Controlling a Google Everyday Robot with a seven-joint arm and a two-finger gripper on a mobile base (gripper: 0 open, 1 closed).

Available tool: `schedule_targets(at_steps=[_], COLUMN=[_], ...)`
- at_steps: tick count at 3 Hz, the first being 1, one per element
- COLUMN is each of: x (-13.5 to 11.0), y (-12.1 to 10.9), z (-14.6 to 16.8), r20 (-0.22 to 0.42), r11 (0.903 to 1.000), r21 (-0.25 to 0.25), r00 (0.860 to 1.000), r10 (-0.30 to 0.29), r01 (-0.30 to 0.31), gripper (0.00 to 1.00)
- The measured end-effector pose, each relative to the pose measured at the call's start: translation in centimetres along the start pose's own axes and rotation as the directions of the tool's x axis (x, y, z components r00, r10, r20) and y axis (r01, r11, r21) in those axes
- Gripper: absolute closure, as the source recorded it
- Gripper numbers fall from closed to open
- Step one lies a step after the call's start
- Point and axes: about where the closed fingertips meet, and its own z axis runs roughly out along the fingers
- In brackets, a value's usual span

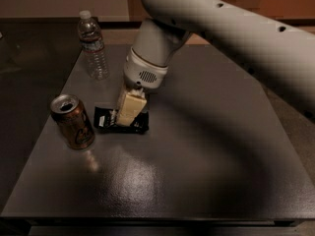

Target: Move rxbar chocolate near orange can

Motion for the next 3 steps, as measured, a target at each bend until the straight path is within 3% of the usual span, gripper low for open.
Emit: schedule_targets(at_steps=[2, 3], x=[-0.21, -0.32], y=[0.04, 0.06], z=[0.09, 0.14], r20=[0.001, 0.001], r11=[1.0000, 1.0000], r21=[0.002, 0.004], r00=[1.000, 1.000], r10=[-0.003, -0.005], r01=[0.003, 0.005], gripper=[0.13, 0.00])
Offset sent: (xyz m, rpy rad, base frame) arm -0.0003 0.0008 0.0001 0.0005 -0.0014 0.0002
